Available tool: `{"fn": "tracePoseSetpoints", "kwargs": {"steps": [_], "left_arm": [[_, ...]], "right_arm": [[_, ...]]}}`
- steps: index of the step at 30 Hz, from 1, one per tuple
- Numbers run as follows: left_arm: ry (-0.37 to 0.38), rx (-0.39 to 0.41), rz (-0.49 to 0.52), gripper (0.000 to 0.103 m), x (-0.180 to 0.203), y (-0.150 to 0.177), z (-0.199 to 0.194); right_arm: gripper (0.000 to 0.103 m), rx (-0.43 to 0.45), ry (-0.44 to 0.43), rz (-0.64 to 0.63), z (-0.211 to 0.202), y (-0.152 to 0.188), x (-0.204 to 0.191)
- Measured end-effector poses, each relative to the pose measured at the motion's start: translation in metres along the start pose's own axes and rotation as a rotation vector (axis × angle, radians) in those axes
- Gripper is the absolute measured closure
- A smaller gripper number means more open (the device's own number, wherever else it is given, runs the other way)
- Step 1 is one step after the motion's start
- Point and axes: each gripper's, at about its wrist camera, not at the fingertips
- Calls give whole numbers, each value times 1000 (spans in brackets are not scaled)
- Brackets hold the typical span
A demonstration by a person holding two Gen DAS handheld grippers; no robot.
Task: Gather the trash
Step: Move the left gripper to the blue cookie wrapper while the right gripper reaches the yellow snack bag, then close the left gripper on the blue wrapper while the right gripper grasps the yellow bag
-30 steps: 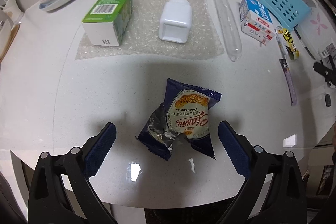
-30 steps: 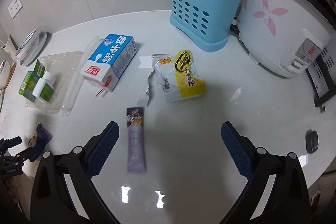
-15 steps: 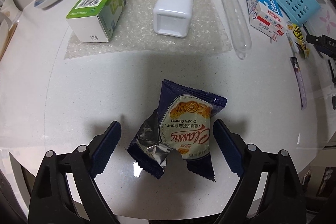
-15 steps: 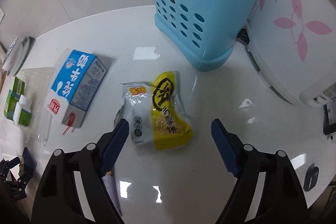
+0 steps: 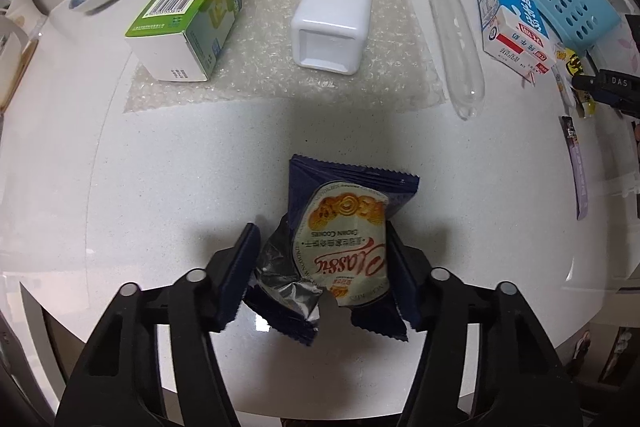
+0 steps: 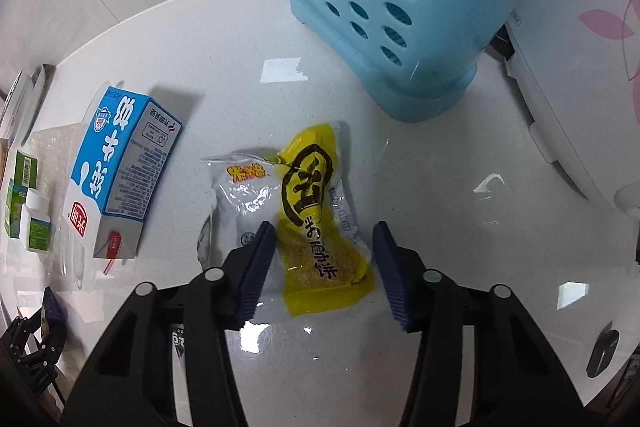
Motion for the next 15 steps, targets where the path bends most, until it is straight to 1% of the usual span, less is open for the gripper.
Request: {"fn": "tracePoseSetpoints", "kwargs": {"steps": [1, 3, 7, 8, 9, 12, 15], "left_arm": [[-2, 0, 2, 52, 1, 0, -1], [-9, -1, 8, 61, 2, 1, -2], [-18, -3, 21, 71, 5, 1, -4], [-19, -3, 24, 76, 6, 0, -5], [-21, -3, 22, 81, 6, -1, -6], [-10, 4, 7, 87, 6, 0, -6], [-10, 12, 6, 88, 7, -1, -8]], "right_arm": [[59, 1, 5, -3, 0, -1, 0], [63, 2, 14, -11, 1, -1, -1], [76, -3, 31, -20, 2, 0, -6], [77, -4, 32, -16, 2, 0, -6], [82, -4, 31, -15, 1, 2, -6], [86, 1, 28, -12, -1, 4, -4], [88, 24, 37, -22, -9, 10, -4]]}}
Point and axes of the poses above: each gripper's, at about its wrist camera, not at the fingertips, and z roughly the way its jaws point, x to its right, y to its underside, and after that the axes turned 1 degree about -x, right-handed
